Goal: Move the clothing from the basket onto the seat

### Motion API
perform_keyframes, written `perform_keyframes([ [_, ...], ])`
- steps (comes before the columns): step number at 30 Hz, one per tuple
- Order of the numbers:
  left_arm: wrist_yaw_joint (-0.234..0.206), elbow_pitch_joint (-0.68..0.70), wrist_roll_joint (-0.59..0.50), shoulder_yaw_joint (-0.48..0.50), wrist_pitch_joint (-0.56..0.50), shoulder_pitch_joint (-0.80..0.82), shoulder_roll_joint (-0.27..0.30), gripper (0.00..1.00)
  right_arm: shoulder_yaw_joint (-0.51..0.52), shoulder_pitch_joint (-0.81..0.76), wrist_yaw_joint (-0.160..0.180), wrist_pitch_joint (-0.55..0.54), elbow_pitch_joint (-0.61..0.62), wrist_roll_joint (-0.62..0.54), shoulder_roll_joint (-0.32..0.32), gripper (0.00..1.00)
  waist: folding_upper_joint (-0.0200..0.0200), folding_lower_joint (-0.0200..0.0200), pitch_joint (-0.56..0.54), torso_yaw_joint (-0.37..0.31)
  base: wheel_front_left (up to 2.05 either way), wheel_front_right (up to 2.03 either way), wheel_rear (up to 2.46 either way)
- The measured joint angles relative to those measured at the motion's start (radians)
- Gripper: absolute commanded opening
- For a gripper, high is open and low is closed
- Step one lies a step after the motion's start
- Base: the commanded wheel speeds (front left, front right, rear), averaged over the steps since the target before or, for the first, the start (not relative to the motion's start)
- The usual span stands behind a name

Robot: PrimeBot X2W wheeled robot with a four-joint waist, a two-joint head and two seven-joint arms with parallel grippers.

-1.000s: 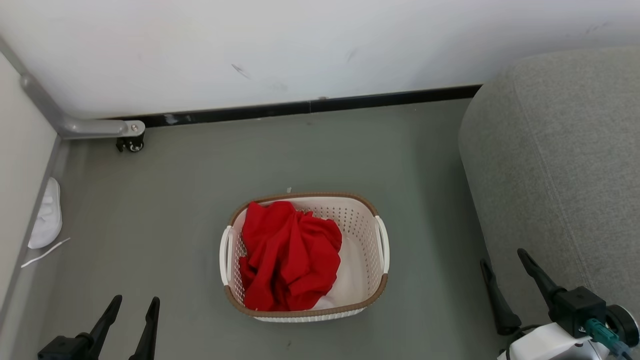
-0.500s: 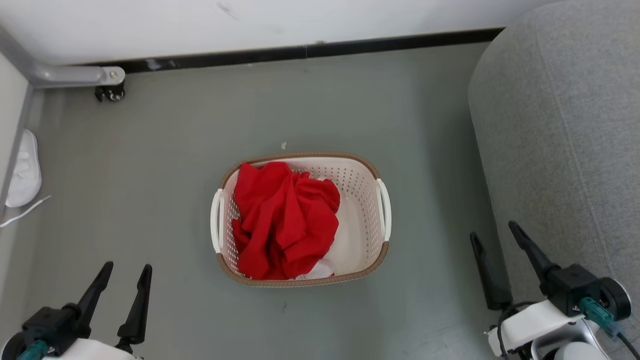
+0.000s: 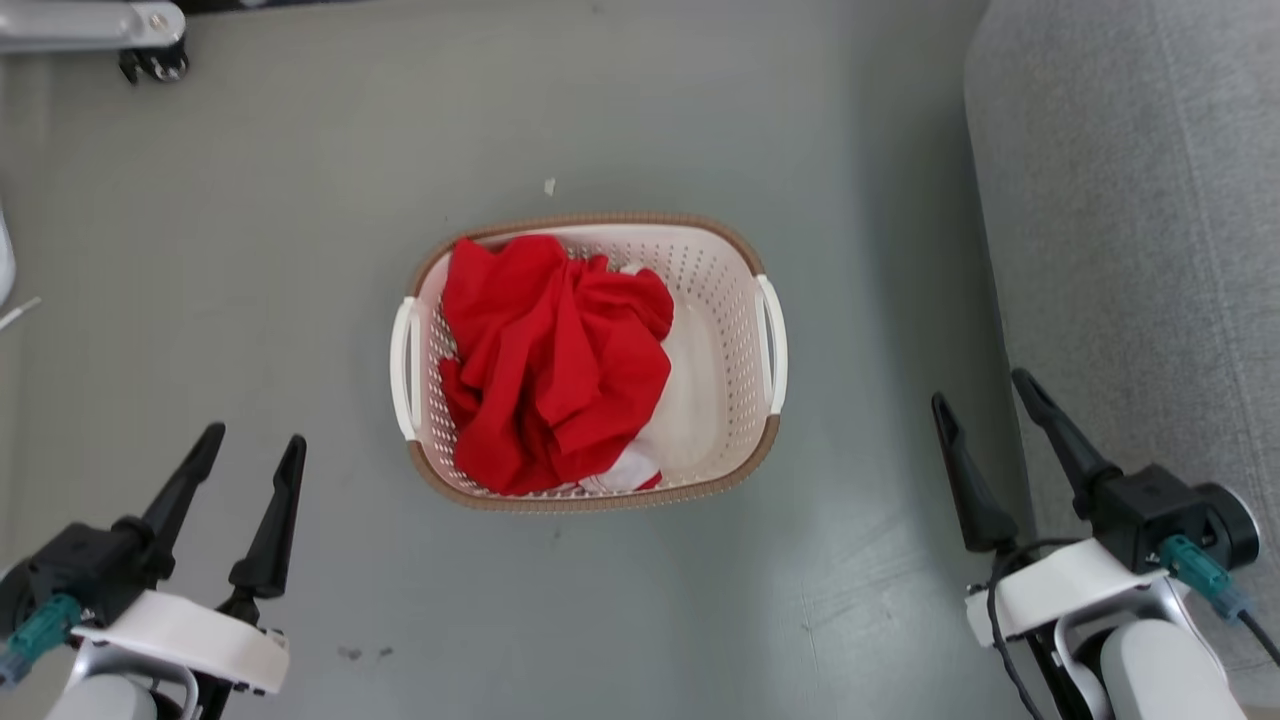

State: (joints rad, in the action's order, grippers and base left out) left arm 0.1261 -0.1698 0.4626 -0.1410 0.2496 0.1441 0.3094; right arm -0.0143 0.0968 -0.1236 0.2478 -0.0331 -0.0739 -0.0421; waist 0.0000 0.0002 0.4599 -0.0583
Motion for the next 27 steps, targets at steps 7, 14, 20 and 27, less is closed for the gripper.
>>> perform_keyframes([
  [7, 0.0, 0.026, 0.002, -0.054, -0.013, 0.096, 0.041, 1.0, -0.004, 0.06, 0.0, 0.0, 0.012, 0.028, -0.001, 1.0, 0.0, 0.0, 0.083, -0.006, 0.0, 0.0, 0.0],
  [14, 0.0, 0.055, -0.007, -0.117, -0.075, 0.2, 0.064, 1.0, -0.026, 0.102, 0.0, 0.0, 0.018, 0.052, -0.001, 1.0, 0.0, 0.0, 0.148, -0.013, 0.0, 0.0, 0.0],
  [20, 0.0, 0.067, -0.025, -0.149, -0.144, 0.294, 0.067, 1.0, -0.034, 0.134, 0.0, 0.0, 0.017, 0.063, -0.001, 1.0, 0.0, 0.0, 0.194, -0.022, 0.0, 0.0, 0.0],
  [27, 0.0, 0.048, -0.032, -0.188, -0.281, 0.409, 0.046, 1.0, -0.06, 0.161, 0.0, 0.0, 0.009, 0.066, -0.002, 1.0, 0.0, 0.0, 0.239, -0.034, 0.0, 0.0, 0.0],
])
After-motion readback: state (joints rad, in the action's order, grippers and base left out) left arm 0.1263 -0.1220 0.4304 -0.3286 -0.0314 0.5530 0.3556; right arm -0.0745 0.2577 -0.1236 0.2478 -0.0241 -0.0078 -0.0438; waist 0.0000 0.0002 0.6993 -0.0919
